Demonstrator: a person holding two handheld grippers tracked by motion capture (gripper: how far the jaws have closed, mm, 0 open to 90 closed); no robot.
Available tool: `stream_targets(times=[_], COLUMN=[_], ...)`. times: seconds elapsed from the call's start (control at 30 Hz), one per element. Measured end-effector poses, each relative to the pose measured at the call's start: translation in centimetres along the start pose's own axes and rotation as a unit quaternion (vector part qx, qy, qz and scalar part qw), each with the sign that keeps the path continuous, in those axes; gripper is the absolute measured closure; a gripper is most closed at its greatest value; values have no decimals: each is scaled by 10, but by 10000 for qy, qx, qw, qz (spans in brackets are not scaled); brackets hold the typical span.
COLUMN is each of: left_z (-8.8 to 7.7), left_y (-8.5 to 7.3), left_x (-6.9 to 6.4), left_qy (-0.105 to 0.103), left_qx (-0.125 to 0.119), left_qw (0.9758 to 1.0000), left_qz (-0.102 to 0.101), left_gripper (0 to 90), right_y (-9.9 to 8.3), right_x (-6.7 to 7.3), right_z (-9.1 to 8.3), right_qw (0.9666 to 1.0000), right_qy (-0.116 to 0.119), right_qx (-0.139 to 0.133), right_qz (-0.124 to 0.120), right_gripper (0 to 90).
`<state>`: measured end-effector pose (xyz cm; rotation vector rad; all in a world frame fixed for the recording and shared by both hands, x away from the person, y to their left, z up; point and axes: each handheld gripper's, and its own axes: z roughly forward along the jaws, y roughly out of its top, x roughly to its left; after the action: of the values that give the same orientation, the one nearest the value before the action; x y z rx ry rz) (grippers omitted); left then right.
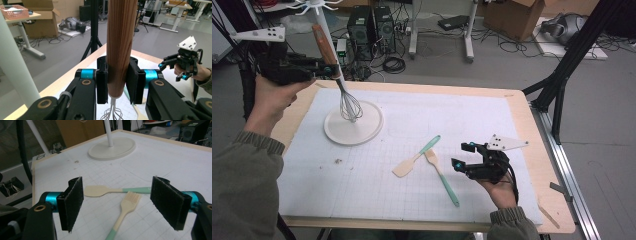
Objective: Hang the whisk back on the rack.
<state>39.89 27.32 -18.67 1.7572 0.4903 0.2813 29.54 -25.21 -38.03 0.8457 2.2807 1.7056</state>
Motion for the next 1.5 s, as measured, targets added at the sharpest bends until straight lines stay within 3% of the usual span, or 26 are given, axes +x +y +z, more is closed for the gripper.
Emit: stream_targets(times=[0.27, 0.77, 1.33, 1.5], left_z=[0, 4, 12, 10], left_y=[14, 16, 9, 3], left_x=[8, 24, 33, 35], left_qy=[95, 136, 203, 289], left_qx=[-48, -63, -17, -124], left_qw=[9999, 9992, 9978, 9973], left_qz=[-66, -378, -629, -662], left_gripper=[726, 725, 724, 723], right_y=[-1, 0, 0, 0], right_x=[0, 0, 1, 1], right_z=[1, 4, 4, 3], right_qw=[10000, 10000, 10000, 9999], right_qy=[11, 19, 67, 66], right_qx=[14, -18, -47, -70], right_qz=[10, -24, -50, -66], right_gripper=[260, 260, 260, 260])
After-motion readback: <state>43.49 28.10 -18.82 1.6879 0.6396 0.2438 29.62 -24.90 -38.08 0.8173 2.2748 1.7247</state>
